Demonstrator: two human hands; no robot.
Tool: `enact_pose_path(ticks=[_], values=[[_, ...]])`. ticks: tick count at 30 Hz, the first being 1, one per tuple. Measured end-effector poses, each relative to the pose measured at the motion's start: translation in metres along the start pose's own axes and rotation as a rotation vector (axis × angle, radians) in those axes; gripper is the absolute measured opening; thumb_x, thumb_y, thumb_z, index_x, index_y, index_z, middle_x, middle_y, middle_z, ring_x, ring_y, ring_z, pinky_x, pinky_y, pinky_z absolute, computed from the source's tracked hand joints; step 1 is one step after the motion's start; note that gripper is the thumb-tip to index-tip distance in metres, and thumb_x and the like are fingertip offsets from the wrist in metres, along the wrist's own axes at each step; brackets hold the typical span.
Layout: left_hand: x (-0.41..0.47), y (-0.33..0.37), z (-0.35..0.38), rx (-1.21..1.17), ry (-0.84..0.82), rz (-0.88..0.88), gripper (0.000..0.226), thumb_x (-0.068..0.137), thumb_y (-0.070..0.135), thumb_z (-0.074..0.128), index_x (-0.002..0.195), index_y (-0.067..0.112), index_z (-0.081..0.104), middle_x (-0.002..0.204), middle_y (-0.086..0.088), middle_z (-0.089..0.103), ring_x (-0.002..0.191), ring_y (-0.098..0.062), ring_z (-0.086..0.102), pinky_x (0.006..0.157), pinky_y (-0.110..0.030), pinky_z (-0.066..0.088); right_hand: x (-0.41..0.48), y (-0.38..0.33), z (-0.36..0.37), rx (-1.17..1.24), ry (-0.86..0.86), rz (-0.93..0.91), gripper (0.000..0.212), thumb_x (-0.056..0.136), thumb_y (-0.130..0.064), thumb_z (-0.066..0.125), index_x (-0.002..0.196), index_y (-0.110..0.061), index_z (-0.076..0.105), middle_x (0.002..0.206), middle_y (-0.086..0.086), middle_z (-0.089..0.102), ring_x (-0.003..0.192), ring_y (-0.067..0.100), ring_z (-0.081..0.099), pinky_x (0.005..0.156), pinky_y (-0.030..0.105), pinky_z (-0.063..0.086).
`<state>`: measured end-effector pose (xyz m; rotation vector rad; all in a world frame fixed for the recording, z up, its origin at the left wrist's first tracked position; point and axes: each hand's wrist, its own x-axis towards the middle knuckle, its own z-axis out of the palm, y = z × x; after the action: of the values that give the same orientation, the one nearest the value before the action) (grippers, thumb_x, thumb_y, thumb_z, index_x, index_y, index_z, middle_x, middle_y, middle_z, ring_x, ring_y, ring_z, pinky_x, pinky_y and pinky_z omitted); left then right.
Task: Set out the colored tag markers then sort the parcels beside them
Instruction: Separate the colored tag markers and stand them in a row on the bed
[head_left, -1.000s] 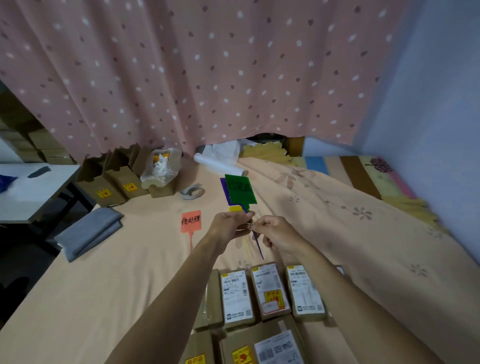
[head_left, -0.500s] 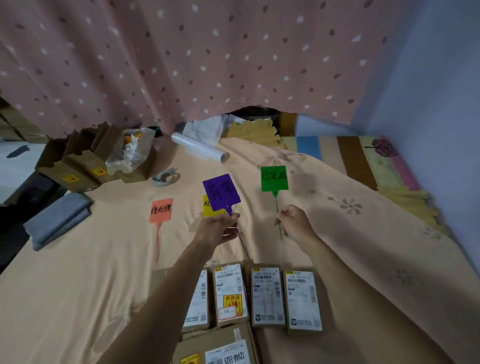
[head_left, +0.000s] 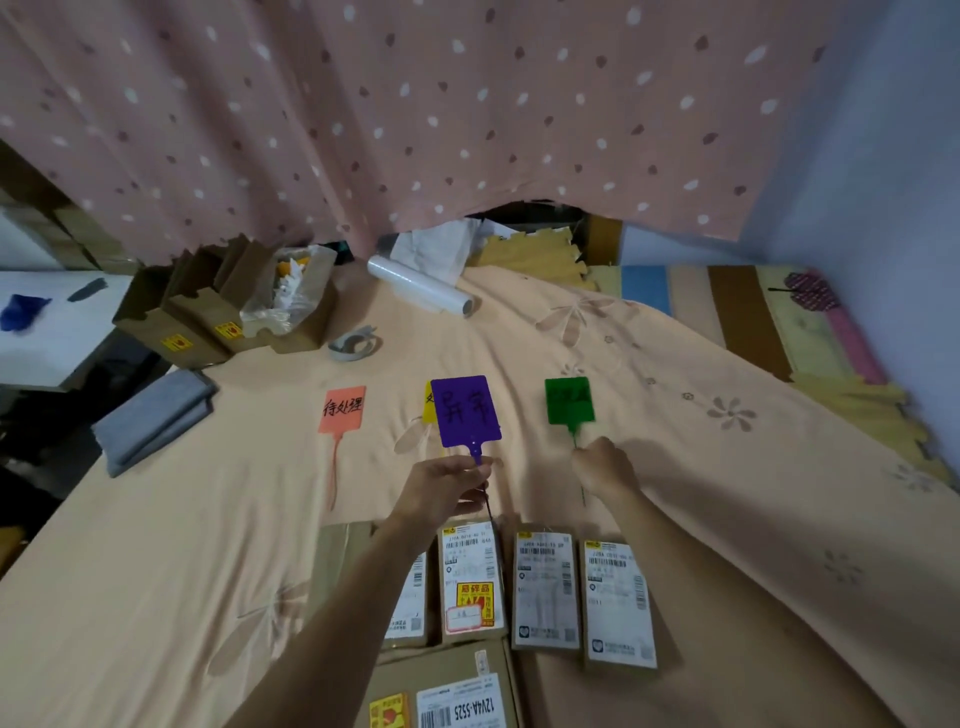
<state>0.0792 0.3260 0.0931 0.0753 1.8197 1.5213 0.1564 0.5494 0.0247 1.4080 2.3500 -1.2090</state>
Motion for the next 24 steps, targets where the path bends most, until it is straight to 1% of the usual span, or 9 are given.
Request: enact_pose_path(ticks=[2, 4, 6, 7, 9, 12, 17, 20, 24], values=[[-0.008, 0.005, -0.002, 0.034, -0.002, 0.025, 0.013, 0.091, 0.006, 0.071, 0.101, 0.002, 0.077, 0.079, -0.011, 0.067, 0.069, -0.021, 0.064, 0.071, -0.030, 0.058, -0.016, -0.003, -0.004, -0.072, 0.087, -0.037, 0.041, 0.100, -0.030, 0.046, 0.128, -0.002, 0.055, 0.128, 0.020, 0.055, 0.108, 0.040, 0.062, 0.083, 0.039, 0.050], [-0.018, 0.012, -0.003, 0.063, -0.016, 0.050, 0.019, 0.092, 0.007, 0.070, 0.108, -0.003, 0.074, 0.081, -0.011, 0.066, 0.070, -0.021, 0.062, 0.072, -0.031, 0.056, -0.034, -0.008, -0.009, -0.086, 0.132, -0.106, 0.035, 0.101, -0.029, 0.047, 0.126, -0.008, 0.057, 0.127, 0.018, 0.051, 0.104, 0.039, 0.062, 0.077, 0.036, 0.047], [-0.031, 0.019, -0.003, 0.066, -0.031, 0.082, 0.022, 0.093, 0.007, 0.068, 0.111, -0.005, 0.072, 0.083, -0.012, 0.066, 0.072, -0.023, 0.061, 0.076, -0.035, 0.053, -0.053, -0.013, -0.014, -0.059, 0.138, -0.175, 0.025, 0.100, -0.028, 0.048, 0.113, -0.013, 0.062, 0.121, 0.016, 0.056, 0.096, 0.034, 0.064, 0.070, 0.033, 0.045], [-0.038, 0.022, -0.001, 0.062, -0.037, 0.098, 0.022, 0.093, 0.006, 0.068, 0.111, -0.006, 0.072, 0.081, -0.011, 0.066, 0.070, -0.022, 0.061, 0.075, -0.034, 0.053, -0.062, -0.016, -0.018, -0.036, 0.138, -0.203, 0.022, 0.100, -0.029, 0.048, 0.105, -0.013, 0.063, 0.117, 0.015, 0.060, 0.092, 0.031, 0.065, 0.068, 0.032, 0.045], [-0.049, 0.028, 0.002, 0.052, -0.048, 0.128, 0.020, 0.093, 0.006, 0.068, 0.109, -0.006, 0.072, 0.077, -0.008, 0.066, 0.064, -0.018, 0.061, 0.067, -0.029, 0.054, -0.084, -0.021, -0.025, 0.034, 0.139, -0.236, 0.022, 0.099, -0.031, 0.051, 0.103, -0.014, 0.064, 0.111, 0.008, 0.065, 0.092, 0.025, 0.065, 0.071, 0.032, 0.047], [-0.060, 0.035, 0.007, 0.036, -0.068, 0.164, 0.020, 0.091, 0.009, 0.072, 0.107, -0.003, 0.074, 0.075, -0.006, 0.068, 0.054, -0.012, 0.061, 0.059, -0.023, 0.056, -0.121, -0.025, -0.032, 0.159, 0.105, -0.301, 0.016, 0.096, -0.031, 0.055, 0.098, -0.022, 0.068, 0.101, -0.002, 0.071, 0.089, 0.017, 0.065, 0.072, 0.031, 0.048], [-0.069, 0.038, 0.028, 0.024, -0.147, 0.179, 0.018, 0.092, 0.010, 0.070, 0.108, 0.004, 0.076, 0.078, -0.004, 0.069, 0.058, -0.015, 0.060, 0.060, -0.021, 0.058, -0.173, -0.011, -0.039, 0.251, -0.028, -0.354, 0.015, 0.088, -0.034, 0.057, 0.087, -0.024, 0.068, 0.082, -0.003, 0.077, 0.053, 0.013, 0.067, 0.060, 0.034, 0.056], [-0.074, 0.039, 0.047, -0.002, -0.190, 0.183, 0.022, 0.091, 0.010, 0.071, 0.111, 0.003, 0.075, 0.083, -0.007, 0.069, 0.064, -0.019, 0.061, 0.066, -0.026, 0.059, -0.194, 0.004, -0.041, 0.247, -0.049, -0.362, 0.015, 0.088, -0.034, 0.056, 0.088, -0.027, 0.069, 0.081, -0.005, 0.078, 0.050, 0.012, 0.067, 0.049, 0.024, 0.047], [-0.073, 0.041, 0.082, -0.017, -0.230, 0.195, 0.016, 0.090, 0.009, 0.072, 0.105, 0.004, 0.076, 0.080, -0.008, 0.069, 0.060, -0.018, 0.061, 0.063, -0.027, 0.059, -0.198, 0.023, -0.052, 0.290, -0.057, -0.396, 0.017, 0.096, -0.025, 0.052, 0.090, -0.024, 0.068, 0.076, -0.003, 0.079, 0.047, 0.011, 0.063, 0.050, 0.022, 0.046]])
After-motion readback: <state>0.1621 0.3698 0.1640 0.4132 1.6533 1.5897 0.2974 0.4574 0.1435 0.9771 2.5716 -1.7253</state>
